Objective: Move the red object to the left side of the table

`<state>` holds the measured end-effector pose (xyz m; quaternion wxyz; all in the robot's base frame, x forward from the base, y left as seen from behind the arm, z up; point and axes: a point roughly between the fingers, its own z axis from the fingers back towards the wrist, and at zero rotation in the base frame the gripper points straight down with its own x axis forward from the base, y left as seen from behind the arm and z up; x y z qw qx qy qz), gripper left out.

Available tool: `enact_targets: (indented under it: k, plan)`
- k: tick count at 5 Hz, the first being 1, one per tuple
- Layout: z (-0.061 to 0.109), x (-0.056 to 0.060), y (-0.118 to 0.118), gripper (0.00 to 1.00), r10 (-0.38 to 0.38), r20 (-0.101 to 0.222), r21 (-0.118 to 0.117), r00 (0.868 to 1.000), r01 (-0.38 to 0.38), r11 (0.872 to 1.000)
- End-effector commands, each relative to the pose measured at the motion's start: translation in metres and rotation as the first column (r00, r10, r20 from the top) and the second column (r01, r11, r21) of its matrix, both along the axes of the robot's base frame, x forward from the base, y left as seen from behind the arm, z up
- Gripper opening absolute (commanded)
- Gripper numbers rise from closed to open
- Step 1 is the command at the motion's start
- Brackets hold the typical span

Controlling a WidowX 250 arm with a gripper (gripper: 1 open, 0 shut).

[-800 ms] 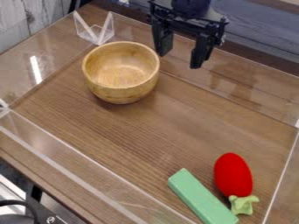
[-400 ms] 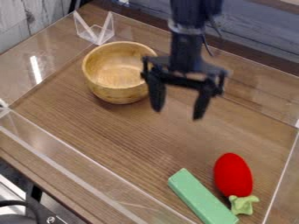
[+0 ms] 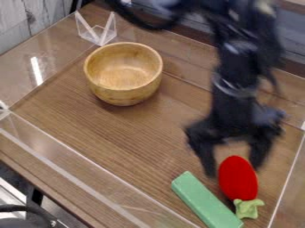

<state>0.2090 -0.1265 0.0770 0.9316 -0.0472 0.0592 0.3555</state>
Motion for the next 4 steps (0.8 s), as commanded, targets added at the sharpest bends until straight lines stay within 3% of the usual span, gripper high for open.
enact_targets:
  k: [1,3,4]
  plan:
    - [0.000,-0.001,-0.019,1.00,0.216,0.057,-0.031,0.975,-0.215,0.976]
    - [-0.009,0.014,-0.012,1.00,0.395,0.061,-0.051,0.917,-0.393,0.918]
    - [-0.010,0.017,-0.007,1.00,0.409,0.059,-0.047,0.911,-0.407,0.912]
